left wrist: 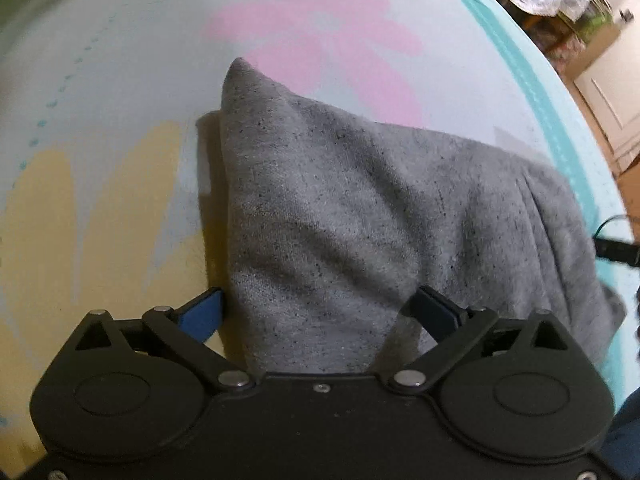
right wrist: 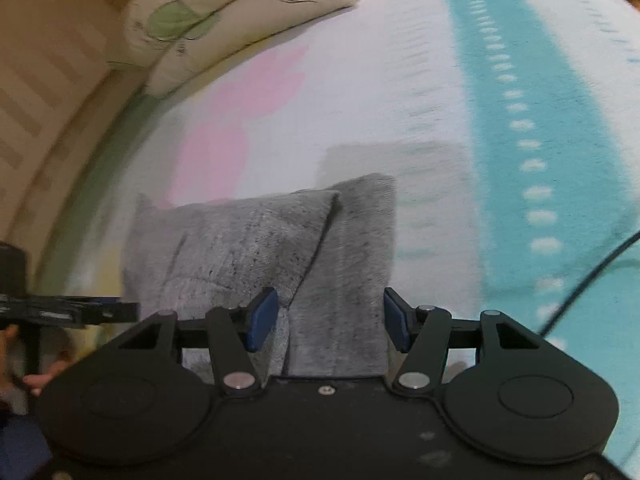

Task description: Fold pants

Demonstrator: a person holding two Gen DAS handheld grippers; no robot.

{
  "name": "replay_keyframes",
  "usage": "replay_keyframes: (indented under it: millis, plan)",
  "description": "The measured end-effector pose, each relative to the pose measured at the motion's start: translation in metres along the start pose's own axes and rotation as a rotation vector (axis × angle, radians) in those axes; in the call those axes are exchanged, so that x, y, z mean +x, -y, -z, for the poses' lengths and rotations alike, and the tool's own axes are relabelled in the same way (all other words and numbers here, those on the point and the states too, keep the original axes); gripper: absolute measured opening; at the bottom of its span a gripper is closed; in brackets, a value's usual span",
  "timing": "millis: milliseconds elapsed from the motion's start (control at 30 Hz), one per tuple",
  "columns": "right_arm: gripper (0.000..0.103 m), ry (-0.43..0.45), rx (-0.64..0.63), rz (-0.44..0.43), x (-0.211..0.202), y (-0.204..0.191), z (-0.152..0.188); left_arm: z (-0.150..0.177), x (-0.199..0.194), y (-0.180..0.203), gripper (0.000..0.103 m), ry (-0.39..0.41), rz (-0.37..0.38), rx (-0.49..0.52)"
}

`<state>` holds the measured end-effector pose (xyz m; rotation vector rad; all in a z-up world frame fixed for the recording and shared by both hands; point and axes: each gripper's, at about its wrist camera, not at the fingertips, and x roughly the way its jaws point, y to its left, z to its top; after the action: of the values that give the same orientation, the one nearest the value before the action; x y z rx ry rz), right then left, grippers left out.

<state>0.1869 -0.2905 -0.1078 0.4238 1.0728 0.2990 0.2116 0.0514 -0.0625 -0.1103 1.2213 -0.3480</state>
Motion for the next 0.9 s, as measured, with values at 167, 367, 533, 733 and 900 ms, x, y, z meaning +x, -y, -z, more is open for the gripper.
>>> replay_keyframes:
  millis: [167, 367, 533, 733, 900]
  plan:
    - [0.017, -0.004, -0.084, 0.053, 0.004, -0.009, 0.005, 0.002, -0.005, 0.011, 0.06, 0.03, 0.038, 0.048]
    - [0.009, 0.051, -0.199, 0.087, -0.008, -0.031, 0.016, 0.006, -0.019, 0.015, 0.014, 0.088, 0.015, 0.026]
    - [0.009, 0.101, -0.2, 0.078, -0.023, -0.04, 0.02, 0.015, -0.034, 0.027, 0.01, 0.136, -0.021, 0.061]
    - [0.008, 0.143, -0.192, 0.074, -0.029, -0.055, 0.008, 0.008, -0.059, 0.01, 0.009, 0.176, -0.037, 0.039]
    - [0.008, 0.182, -0.211, 0.038, -0.02, -0.085, -0.018, -0.013, -0.08, -0.011, 0.009, 0.243, -0.089, 0.01]
